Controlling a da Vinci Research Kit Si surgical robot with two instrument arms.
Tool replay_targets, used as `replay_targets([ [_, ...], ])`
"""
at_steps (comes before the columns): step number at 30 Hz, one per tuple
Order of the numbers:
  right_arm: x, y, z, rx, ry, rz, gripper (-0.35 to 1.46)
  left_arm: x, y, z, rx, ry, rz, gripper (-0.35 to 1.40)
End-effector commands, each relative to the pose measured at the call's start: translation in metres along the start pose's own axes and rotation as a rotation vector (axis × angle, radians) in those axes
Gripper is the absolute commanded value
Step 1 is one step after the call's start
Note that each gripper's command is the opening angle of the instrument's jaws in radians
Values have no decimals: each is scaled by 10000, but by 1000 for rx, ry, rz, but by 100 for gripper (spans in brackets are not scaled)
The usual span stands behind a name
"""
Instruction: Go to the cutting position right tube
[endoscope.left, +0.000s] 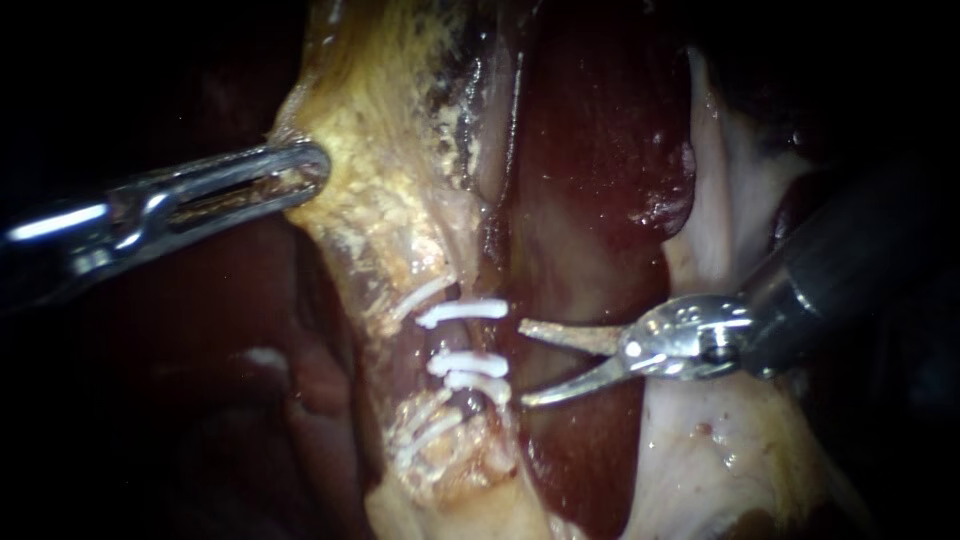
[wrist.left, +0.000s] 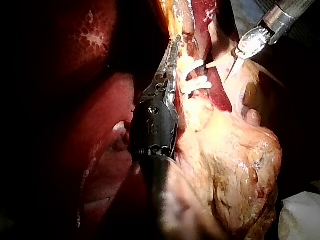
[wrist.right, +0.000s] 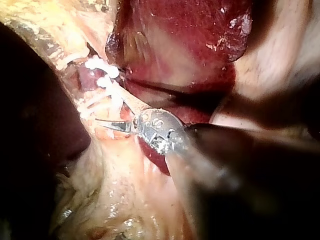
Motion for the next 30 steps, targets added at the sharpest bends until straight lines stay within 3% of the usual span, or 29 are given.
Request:
replay_targets([
  [1,0,2,2,3,-2,10,142,-1,-3,-2,-2,-5,2,-35],
  [14,0,17,19,1,1,94,142,-1,-9,-5,-6,-7,2,-35],
  [24,1,33,45,4,-10,112,142,-1,-10,-5,-7,-7,2,-35],
  [30,5,35,60,16,-20,108,142,-1,-11,-6,-8,-7,2,-35],
])
